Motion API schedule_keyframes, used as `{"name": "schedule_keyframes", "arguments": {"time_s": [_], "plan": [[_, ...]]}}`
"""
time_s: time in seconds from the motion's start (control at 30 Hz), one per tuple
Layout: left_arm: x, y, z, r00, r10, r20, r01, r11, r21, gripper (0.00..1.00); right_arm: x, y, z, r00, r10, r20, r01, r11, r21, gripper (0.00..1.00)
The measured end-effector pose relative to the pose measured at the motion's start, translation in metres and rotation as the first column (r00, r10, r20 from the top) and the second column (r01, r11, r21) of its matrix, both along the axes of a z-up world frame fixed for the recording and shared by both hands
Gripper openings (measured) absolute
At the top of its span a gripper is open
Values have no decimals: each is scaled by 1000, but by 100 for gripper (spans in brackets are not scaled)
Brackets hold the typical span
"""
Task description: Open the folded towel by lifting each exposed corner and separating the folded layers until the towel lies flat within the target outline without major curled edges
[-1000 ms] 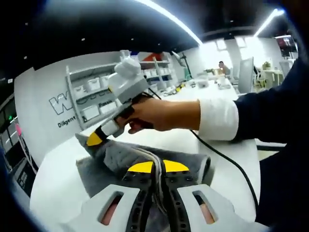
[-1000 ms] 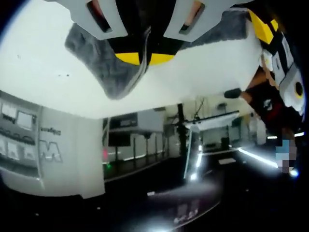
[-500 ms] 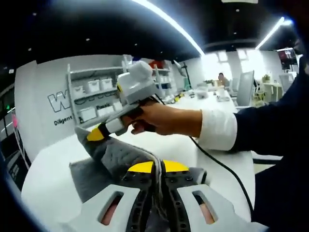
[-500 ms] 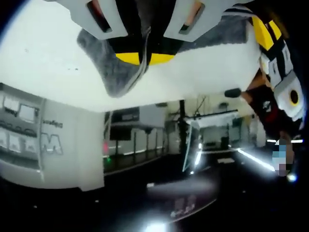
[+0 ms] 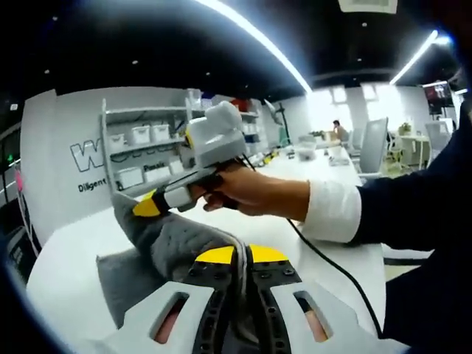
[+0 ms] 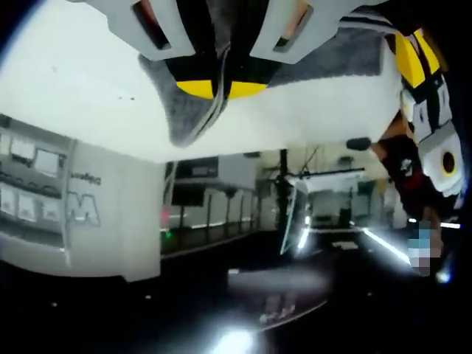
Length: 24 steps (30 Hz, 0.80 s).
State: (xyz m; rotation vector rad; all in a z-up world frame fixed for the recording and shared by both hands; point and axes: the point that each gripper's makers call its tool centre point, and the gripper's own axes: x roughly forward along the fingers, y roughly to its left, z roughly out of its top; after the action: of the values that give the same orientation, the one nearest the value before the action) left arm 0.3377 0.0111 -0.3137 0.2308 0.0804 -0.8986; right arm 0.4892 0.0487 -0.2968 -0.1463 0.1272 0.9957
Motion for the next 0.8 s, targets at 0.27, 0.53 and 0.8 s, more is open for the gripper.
{"name": "schedule_keyframes", "arguments": {"time_s": [0.27, 0.53, 0.8], "plan": [[2, -17, 2, 1000, -15, 8, 15, 1000, -5, 5, 8, -18, 4, 1000, -23, 13, 23, 1000, 1, 0], [3, -34, 1, 999, -35, 19, 35, 999, 13, 5, 7, -37, 2, 999, -46, 23, 46, 999, -3, 0], [4, -52, 2, 997, -62, 37, 61, 998, 35, 5, 13, -52, 2, 998, -62, 25, 62, 998, 2, 0]]}}
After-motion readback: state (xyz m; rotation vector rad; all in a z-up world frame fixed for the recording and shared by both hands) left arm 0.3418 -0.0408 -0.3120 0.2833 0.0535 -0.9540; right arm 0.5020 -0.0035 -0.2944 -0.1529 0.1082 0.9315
